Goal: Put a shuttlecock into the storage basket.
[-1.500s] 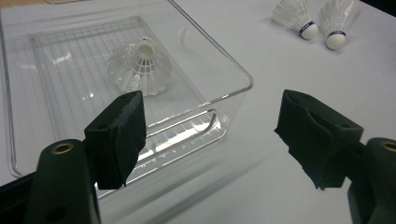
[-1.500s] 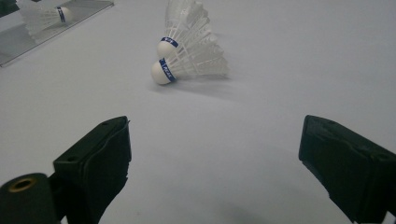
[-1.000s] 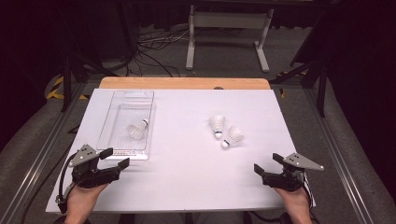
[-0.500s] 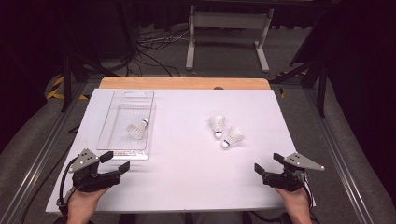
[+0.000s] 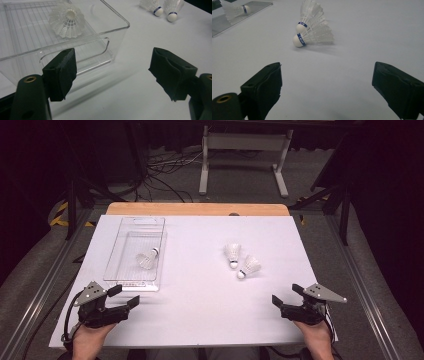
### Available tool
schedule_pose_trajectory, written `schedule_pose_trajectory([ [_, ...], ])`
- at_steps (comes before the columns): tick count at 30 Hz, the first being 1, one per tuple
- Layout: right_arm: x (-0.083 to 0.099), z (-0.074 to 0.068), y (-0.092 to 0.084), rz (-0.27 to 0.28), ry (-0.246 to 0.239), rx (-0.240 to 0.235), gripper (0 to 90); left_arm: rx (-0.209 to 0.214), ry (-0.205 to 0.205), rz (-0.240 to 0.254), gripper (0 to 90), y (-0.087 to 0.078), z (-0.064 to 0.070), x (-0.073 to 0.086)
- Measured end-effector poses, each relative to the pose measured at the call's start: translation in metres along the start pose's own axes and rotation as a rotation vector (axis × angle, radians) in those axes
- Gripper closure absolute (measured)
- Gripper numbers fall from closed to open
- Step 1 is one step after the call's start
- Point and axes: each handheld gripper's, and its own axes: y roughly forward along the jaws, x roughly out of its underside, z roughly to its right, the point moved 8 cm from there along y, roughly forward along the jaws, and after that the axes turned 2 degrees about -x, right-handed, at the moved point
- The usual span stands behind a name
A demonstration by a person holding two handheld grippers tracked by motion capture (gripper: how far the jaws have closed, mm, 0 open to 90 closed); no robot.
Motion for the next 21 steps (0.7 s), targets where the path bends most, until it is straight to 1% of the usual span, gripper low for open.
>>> schedule_pose_trajectory([
  [6, -0.001, 0.001, -0.001, 0.003, 0.002, 0.005, 9.7, 0.007, 0.003, -0.001, 22.4, 0.0, 0.0, 0.0],
  [10, -0.003, 0.0, -0.002, 0.01, 0.003, 0.004, 9.6, 0.007, -0.005, 0.001, 22.4, 0.0, 0.001, 0.0],
  [12, -0.005, -0.002, -0.002, 0.014, 0.0, -0.003, 9.5, 0.003, -0.005, 0.008, 22.4, -0.001, 0.0, 0.0],
  [14, -0.008, -0.005, -0.004, 0.031, 0.004, -0.021, 9.4, 0.002, -0.007, 0.009, 22.3, -0.002, 0.001, 0.0],
  [17, -0.011, -0.009, -0.005, 0.039, -0.009, -0.031, 9.4, 0.001, -0.002, 0.01, 22.3, -0.003, 0.002, 0.0],
  [21, -0.013, -0.011, -0.005, 0.043, -0.015, -0.038, 9.4, -0.002, -0.014, 0.016, 22.3, -0.002, 0.0, -0.001],
])
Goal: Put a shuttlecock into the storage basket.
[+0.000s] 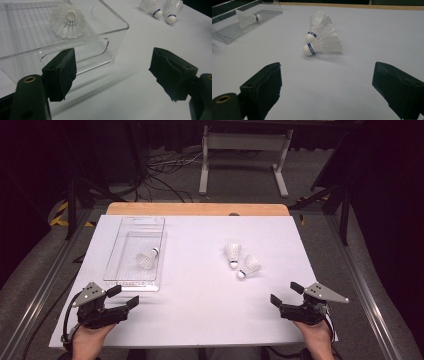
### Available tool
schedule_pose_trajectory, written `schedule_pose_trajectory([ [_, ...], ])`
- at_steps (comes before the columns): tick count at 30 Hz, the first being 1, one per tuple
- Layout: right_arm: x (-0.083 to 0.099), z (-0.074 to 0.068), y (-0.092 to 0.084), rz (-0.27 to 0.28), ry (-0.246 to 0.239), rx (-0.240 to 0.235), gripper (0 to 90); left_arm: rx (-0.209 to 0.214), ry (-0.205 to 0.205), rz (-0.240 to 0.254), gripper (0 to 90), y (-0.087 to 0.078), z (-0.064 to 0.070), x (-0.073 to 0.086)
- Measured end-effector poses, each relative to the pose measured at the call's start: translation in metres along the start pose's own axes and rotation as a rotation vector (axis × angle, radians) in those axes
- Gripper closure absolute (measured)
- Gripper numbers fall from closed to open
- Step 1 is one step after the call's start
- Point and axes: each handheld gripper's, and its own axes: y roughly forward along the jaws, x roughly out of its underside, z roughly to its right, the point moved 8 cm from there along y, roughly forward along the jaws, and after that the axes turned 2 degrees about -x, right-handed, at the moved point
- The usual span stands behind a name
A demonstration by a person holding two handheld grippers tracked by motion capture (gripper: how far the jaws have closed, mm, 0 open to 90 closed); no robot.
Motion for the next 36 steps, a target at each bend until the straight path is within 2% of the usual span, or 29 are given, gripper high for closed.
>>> schedule_pose_trajectory([
  [5, -0.007, -0.001, 0.002, 0.026, 0.004, -0.008, 10.3, 0.001, 0.005, -0.002, 22.3, 0.0, 0.0, 0.0],
  [9, -0.013, -0.004, 0.004, 0.052, -0.012, -0.013, 11.6, 0.001, 0.008, -0.002, 22.3, 0.0, 0.0, 0.0],
  [15, -0.019, -0.009, 0.011, 0.059, -0.022, -0.038, 11.9, 0.002, 0.006, 0.005, 22.3, 0.0, 0.0, -0.001],
  [23, -0.027, -0.009, 0.016, 0.084, -0.002, -0.04, 10.9, 0.0, 0.008, 0.001, 22.3, 0.0, 0.0, 0.0],
  [36, -0.039, -0.01, 0.028, 0.103, -0.008, -0.045, 10.2, -0.004, 0.013, -0.002, 22.3, 0.0, 0.0, 0.0],
])
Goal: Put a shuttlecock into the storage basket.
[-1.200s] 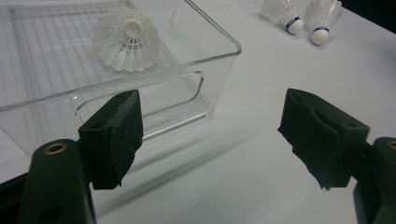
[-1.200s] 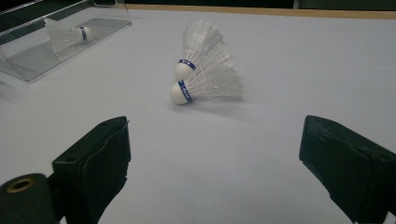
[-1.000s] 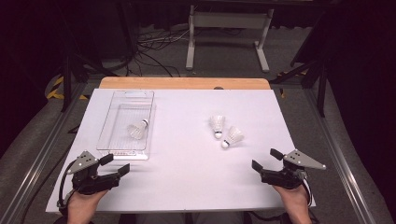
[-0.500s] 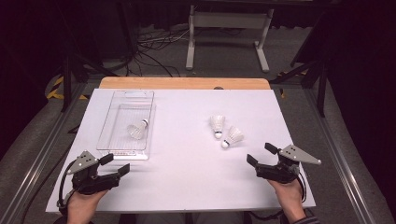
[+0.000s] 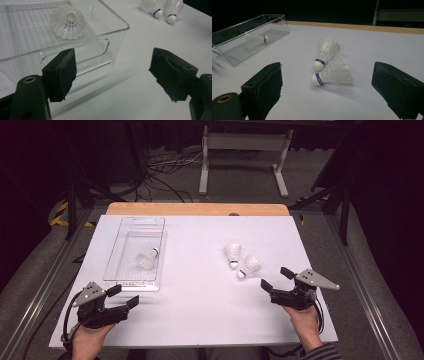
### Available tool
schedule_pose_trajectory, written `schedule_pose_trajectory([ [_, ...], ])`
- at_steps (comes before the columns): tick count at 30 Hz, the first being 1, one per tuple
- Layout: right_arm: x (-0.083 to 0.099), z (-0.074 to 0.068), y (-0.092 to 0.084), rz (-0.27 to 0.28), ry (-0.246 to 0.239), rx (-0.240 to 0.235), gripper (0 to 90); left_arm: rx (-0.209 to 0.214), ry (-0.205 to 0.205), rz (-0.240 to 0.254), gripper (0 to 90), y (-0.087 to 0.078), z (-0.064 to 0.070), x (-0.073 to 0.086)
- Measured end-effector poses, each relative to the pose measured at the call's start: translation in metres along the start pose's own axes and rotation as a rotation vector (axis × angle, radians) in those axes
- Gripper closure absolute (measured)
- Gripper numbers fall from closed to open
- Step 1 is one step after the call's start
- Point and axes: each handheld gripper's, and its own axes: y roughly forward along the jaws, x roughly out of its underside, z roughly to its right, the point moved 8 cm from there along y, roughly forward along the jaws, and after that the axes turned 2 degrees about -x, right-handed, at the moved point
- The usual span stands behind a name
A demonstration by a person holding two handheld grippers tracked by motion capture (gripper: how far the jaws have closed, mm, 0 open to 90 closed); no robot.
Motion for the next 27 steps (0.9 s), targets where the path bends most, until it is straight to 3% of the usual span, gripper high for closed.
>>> schedule_pose_trajectory([
  [12, -0.012, 0.002, 0.016, 0.001, -0.023, 0.009, 10.2, 0.003, 0.003, -0.004, 22.3, 0.0, 0.0, 0.0],
  [27, -0.022, 0.007, 0.034, -0.003, -0.001, 0.015, 10.2, 0.005, 0.011, -0.005, 22.3, 0.0, 0.001, 0.0],
])
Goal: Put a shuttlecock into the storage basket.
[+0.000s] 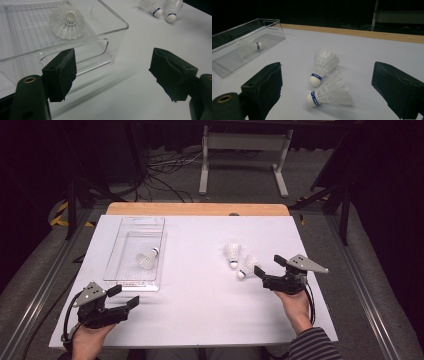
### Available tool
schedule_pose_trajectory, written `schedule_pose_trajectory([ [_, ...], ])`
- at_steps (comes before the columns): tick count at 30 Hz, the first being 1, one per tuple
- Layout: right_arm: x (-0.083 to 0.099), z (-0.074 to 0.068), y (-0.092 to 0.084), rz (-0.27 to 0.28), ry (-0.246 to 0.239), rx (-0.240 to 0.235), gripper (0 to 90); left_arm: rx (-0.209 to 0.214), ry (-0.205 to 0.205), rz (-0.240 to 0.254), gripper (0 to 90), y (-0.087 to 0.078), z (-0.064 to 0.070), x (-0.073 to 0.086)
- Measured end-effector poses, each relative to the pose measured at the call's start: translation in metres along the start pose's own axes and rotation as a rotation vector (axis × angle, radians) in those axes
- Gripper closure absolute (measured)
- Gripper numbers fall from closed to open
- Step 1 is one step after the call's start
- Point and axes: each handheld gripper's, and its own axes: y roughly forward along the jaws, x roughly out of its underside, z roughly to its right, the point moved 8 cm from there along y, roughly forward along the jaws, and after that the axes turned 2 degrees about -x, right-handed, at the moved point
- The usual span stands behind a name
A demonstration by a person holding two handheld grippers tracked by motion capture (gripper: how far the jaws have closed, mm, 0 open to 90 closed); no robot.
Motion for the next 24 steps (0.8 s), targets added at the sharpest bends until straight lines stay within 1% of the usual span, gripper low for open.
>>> schedule_pose_trajectory([
  [11, -0.008, 0.005, 0.011, -0.008, 0.01, 0.011, 10.4, 0.0, -0.003, 0.0, 22.3, 0.0, 0.0, 0.0],
  [15, -0.01, 0.006, 0.016, -0.028, 0.011, 0.012, 10.6, 0.001, -0.007, 0.001, 22.2, 0.0, 0.0, 0.0],
  [24, -0.017, 0.006, 0.027, -0.052, 0.01, 0.015, 11.3, 0.002, -0.007, -0.001, 22.2, 0.0, 0.0, 0.0],
])
